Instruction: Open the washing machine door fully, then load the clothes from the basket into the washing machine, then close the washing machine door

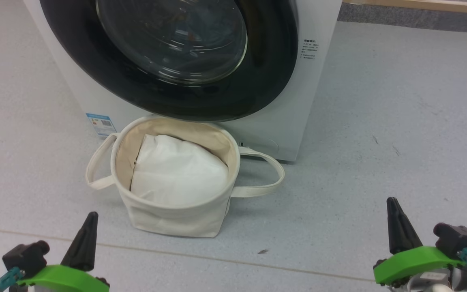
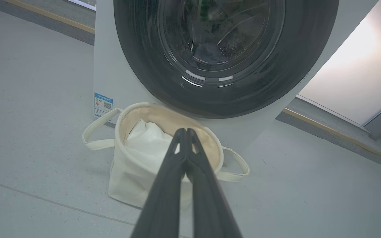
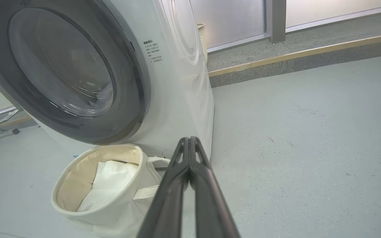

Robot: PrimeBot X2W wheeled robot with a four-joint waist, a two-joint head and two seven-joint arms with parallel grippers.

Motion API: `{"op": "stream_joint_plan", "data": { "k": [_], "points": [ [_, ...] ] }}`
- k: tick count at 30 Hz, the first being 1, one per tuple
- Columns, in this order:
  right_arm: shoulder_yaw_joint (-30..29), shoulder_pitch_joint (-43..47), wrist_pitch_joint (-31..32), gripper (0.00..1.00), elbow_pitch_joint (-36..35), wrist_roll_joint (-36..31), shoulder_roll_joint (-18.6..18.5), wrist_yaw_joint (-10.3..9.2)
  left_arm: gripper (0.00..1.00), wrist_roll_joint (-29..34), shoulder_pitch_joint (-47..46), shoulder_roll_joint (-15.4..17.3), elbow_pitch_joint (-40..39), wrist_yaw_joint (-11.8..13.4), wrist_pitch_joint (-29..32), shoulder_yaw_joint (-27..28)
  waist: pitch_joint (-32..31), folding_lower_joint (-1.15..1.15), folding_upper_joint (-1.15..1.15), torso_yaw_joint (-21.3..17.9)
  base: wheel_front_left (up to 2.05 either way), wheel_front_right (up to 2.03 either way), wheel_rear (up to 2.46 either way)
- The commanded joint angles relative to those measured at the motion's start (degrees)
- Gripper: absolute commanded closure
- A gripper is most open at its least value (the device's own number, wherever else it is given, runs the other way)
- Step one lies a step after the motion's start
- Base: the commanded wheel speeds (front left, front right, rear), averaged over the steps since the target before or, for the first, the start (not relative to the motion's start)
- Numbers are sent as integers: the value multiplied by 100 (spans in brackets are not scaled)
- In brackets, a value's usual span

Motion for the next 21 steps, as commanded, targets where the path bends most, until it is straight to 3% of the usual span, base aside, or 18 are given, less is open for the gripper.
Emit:
{"op": "stream_joint_plan", "data": {
  "k": [1, 7, 21],
  "points": [
    [-57, -221, 19, 100, -183, 92, -4, 0, 100, -79, -278, 82, -189, 22, 22, 132, -2, 0, 7, -3, 0, 0, 0],
    [-113, -244, 120, 100, -174, 426, 18, 0, 100, -362, -246, 12, -303, 79, 124, 203, -19, 0, 14, -33, 0, 0, 0],
    [-242, -296, 355, 100, -155, 1207, 69, 0, 100, -1026, -186, -151, -481, 128, 355, 359, -10, 0, -4, -101, 0, 0, 0]
  ]
}}
